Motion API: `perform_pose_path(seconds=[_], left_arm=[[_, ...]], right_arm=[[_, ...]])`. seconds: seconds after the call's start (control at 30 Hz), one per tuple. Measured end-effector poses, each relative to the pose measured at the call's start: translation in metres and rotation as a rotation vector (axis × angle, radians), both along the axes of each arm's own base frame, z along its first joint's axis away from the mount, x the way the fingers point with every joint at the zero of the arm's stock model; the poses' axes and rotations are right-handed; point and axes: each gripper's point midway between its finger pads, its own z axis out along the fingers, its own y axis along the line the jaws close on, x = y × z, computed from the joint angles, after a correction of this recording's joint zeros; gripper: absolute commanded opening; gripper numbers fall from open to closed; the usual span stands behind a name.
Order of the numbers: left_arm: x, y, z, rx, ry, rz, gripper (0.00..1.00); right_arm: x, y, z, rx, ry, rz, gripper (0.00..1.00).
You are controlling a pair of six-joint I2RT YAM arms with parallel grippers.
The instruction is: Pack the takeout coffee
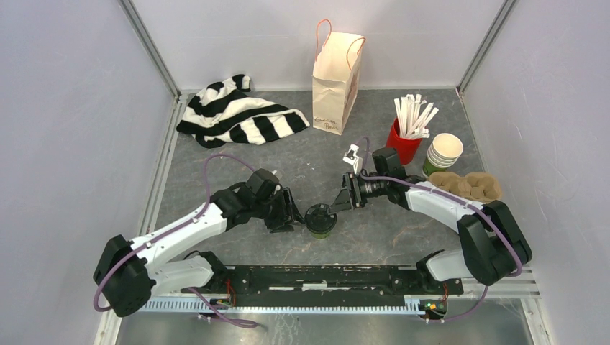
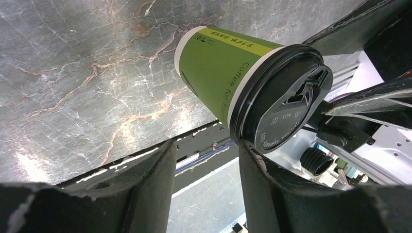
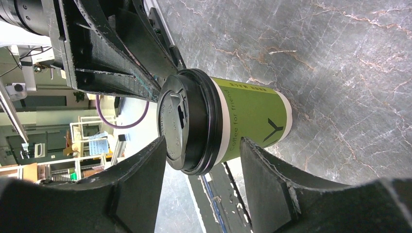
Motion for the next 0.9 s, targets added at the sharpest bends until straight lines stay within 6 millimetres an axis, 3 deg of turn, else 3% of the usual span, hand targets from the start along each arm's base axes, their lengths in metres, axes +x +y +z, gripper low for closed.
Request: perform_pose_path(seconds=[0.37,0.67,0.83,0.9], left_arm=[[0.003,-0.003,-0.002,0.004,0.007,-0.002,0.61],[0.005,-0.007,-0.005,0.019,0.027,-0.007,0.52],[0.005,-0.011,-0.009,-0.003,0.022,-0.017,0.52],[0.005,-0.012,-0.01,-0.022,0.008,-0.022,0.52]], right_arm=[[-0.005,-0.003,-0.011,-0.011,0.019,-0.004,0.51],[-0.008,-0.006,-0.018,0.01,-0.001,-0.018,0.47],[-0.009,-0.011,-0.021,0.033,-0.021,-0.032,0.5],[-0.01,-0.013,-0.02,0.04,-0.017,-0.036,0.56]])
